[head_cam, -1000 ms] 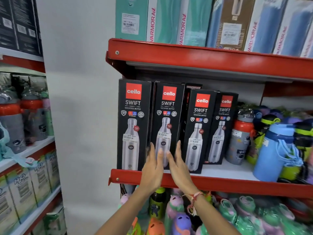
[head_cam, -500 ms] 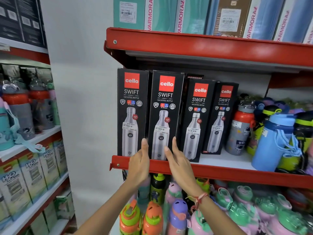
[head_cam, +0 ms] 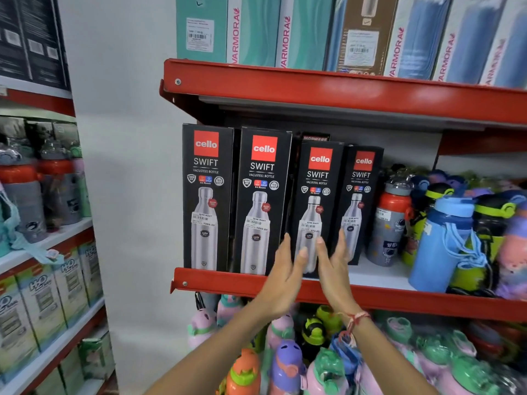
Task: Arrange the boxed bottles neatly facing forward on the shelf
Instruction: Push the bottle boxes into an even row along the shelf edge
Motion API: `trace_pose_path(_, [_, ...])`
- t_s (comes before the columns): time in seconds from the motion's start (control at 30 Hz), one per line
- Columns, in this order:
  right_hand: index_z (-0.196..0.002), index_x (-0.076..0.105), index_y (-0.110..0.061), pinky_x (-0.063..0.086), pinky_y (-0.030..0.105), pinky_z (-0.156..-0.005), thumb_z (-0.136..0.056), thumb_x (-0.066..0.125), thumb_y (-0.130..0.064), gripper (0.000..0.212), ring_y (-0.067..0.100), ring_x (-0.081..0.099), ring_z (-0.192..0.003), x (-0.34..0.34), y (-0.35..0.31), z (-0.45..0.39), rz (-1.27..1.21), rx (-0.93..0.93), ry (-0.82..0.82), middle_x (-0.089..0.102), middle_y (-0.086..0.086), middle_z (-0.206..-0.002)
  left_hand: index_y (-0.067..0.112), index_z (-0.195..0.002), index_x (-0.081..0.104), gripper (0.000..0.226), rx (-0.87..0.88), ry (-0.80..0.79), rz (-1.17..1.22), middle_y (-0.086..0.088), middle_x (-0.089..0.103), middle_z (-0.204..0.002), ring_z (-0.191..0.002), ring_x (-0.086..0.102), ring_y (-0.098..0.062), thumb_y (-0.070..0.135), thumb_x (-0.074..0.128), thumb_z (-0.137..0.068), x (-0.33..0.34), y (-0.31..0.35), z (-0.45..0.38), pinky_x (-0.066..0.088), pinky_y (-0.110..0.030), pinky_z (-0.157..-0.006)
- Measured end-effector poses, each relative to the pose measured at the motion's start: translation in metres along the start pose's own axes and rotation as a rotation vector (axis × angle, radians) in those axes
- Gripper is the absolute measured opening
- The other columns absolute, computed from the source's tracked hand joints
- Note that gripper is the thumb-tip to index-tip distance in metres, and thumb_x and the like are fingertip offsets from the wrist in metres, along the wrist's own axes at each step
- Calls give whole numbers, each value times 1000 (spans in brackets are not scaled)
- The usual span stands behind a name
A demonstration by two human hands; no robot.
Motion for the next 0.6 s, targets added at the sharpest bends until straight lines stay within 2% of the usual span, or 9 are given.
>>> trace_pose_path(0.07, [-153,-8,-33,5,30,-115,-88,32,-66,84,8,-4,-149,5,7,-7,-43,14,-106,-9,-19,-159,23,-151,-15,82,-105,-26,20,7,-12,-161,-148,-11,-11,68,16,-89,12,-4,-11,-2,-39,-121])
trace_pose_path(0.17, [-148,-16,-46,9,27,-110,-89,26,-69,76,3,3,-146,13,13,-7,-20,20,-244,-10,-33,-146,24,-151,-13,84,-181,-31,-8,3,-7,-163,-149,-4,-17,72,7,-84,13,-11,-22,0,-44,-122])
trace_pose_path(0.23, [-146,-15,-50,11,29,-112,-84,24,-77,78,3,8,-144,14,14,-4,3,29,-287,-3,-32,-145,24,-152,-11,91,-181,-11,-23,3,-2,-163,-149,0,-15,76,4,-79,11,-15,-22,0,-38,-121])
trace_pose_path(0.3, [-146,-15,-52,12,33,-114,-78,22,-84,84,1,10,-142,12,14,1,10,40,-304,0,-32,-146,25,-152,-9,100,-170,5,5,5,1,-162,-143,5,-4,84,3,-72,10,-18,-16,2,-26,-113])
trace_pose_path(0.4, [-145,-13,-55,12,31,-113,-77,23,-85,82,-3,12,-137,7,13,11,14,46,-340,2,-32,-147,29,-152,-1,107,-171,17,46,8,5,-161,-134,7,5,92,2,-65,5,-24,-6,4,-22,-109])
trace_pose_path(0.53, [-142,-11,-61,9,24,-109,-84,24,-78,69,-6,8,-137,2,12,22,6,44,-378,1,-32,-150,32,-150,16,108,-210,32,100,3,20,-159,-146,22,-14,95,4,-64,-6,-35,-2,8,-38,-121])
trace_pose_path(0.6, [-140,-10,-63,10,25,-108,-85,25,-77,67,-7,10,-136,0,13,24,6,50,-383,1,-32,-151,31,-150,21,112,-221,22,118,3,24,-159,-145,25,-15,97,5,-61,-10,-36,-1,10,-43,-122])
Point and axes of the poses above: each hand's wrist, its own z-axis away from the middle knuckle, its own x-axis out of the palm, y = z × x, the point moved 7 cm from there along -z, towards the middle knuckle
